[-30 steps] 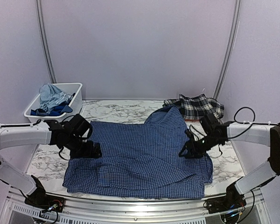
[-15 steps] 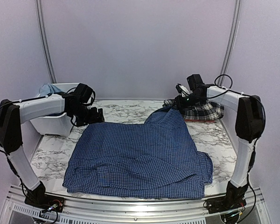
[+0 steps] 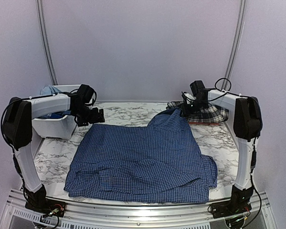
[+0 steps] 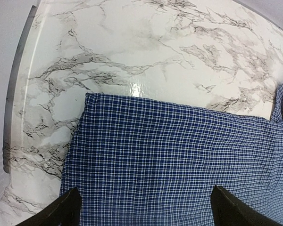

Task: Fold and stack the mixed laundry pile
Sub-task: Pick up the 1/3-folded shirt from the center of the board.

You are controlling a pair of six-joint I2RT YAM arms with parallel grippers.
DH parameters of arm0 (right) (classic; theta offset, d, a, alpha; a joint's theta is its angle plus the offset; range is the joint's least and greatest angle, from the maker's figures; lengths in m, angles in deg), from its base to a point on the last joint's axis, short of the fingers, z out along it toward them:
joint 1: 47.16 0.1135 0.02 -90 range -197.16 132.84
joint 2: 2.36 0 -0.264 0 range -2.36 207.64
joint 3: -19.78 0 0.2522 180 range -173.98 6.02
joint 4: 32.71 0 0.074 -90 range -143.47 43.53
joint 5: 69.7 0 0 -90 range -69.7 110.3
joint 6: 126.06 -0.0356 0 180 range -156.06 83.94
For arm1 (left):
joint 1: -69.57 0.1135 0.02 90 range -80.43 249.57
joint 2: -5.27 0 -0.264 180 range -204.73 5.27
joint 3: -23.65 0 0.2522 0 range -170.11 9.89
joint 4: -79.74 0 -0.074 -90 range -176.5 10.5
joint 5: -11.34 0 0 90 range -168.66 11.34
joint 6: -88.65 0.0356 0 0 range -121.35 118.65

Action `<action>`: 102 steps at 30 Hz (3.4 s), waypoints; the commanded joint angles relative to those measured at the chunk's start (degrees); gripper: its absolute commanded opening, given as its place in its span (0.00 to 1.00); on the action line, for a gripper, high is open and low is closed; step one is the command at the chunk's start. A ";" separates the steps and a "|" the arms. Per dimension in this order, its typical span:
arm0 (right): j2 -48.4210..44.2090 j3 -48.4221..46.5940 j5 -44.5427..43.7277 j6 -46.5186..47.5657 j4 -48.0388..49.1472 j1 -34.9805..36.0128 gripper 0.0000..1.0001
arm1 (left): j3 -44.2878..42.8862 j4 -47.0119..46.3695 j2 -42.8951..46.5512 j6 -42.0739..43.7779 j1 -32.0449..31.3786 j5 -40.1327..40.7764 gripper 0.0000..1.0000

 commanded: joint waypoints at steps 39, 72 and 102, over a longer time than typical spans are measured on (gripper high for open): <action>3.51 -9.70 8.70 0.36 -3.18 -0.89 0.00 | -15.66 2.12 -19.44 21.54 6.70 0.80 0.55; 3.52 -11.33 10.01 0.54 -4.13 -0.95 0.00 | -19.25 2.10 -24.75 21.16 7.76 0.72 0.31; -20.67 14.12 21.32 -4.24 4.30 -0.82 0.00 | 5.62 -9.95 5.34 21.79 7.78 -2.11 0.00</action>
